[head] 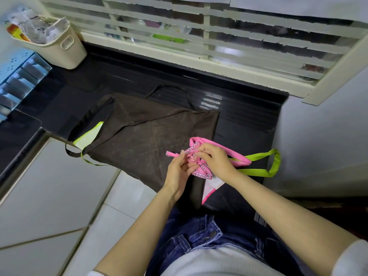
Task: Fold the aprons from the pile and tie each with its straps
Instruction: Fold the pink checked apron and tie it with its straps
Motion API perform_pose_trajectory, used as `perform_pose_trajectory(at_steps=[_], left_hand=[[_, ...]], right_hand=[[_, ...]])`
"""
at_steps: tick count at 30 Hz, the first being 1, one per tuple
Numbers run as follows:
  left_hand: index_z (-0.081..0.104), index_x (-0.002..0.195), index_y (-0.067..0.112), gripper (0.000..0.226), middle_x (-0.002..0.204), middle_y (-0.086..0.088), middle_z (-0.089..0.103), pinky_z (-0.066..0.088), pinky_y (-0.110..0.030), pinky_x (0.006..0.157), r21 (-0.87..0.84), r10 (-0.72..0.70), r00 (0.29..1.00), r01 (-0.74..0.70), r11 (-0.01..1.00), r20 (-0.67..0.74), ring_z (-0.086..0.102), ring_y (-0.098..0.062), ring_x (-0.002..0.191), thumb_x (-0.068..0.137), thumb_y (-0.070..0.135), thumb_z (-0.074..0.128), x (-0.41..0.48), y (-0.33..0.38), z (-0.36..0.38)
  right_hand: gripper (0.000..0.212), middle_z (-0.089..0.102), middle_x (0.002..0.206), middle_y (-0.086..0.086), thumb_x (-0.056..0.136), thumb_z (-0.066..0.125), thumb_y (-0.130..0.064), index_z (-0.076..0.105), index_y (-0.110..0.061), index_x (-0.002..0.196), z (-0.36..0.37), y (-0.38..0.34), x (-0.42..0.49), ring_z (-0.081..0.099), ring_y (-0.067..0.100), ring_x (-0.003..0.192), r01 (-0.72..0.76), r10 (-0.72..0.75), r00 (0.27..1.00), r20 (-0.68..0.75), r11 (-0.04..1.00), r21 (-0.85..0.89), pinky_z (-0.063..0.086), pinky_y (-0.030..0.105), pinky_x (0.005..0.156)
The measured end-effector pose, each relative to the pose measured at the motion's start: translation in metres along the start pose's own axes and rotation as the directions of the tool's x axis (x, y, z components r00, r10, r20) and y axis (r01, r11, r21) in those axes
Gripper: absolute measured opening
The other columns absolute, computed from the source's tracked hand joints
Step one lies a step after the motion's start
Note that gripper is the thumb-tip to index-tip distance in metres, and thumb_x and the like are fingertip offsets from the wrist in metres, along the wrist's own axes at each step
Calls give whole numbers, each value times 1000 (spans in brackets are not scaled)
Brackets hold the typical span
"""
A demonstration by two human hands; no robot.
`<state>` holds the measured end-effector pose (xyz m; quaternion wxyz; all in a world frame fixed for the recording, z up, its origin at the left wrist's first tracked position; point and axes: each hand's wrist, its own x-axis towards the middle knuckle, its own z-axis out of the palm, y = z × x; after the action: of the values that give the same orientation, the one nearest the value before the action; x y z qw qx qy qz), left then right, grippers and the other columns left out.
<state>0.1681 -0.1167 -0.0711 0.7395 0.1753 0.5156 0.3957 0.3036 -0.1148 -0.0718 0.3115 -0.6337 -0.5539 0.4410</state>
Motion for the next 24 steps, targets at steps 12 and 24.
perform_pose_trajectory(at_steps=[12, 24], left_hand=[[55, 74, 5, 21, 70, -3, 68, 57, -33, 77, 555, 309, 946, -205, 806, -100, 67, -16, 66, 94, 8, 54, -3, -15, 0], [68, 80, 5, 13, 106, 2, 56, 38, -8, 88, 798, 613, 733, -542, 264, 296, 56, -9, 98, 86, -4, 59, -10, -3, 1]], right_hand=[[15, 72, 78, -1, 90, 61, -26, 69, -15, 85, 5, 1, 0, 66, 15, 76, -42, 23, 996, -86, 975, -217, 53, 36, 74], [21, 71, 78, 3, 93, 52, -16, 72, -17, 95, -4, -8, 1, 62, 18, 75, 18, 16, 993, 117, 958, -286, 47, 33, 68]])
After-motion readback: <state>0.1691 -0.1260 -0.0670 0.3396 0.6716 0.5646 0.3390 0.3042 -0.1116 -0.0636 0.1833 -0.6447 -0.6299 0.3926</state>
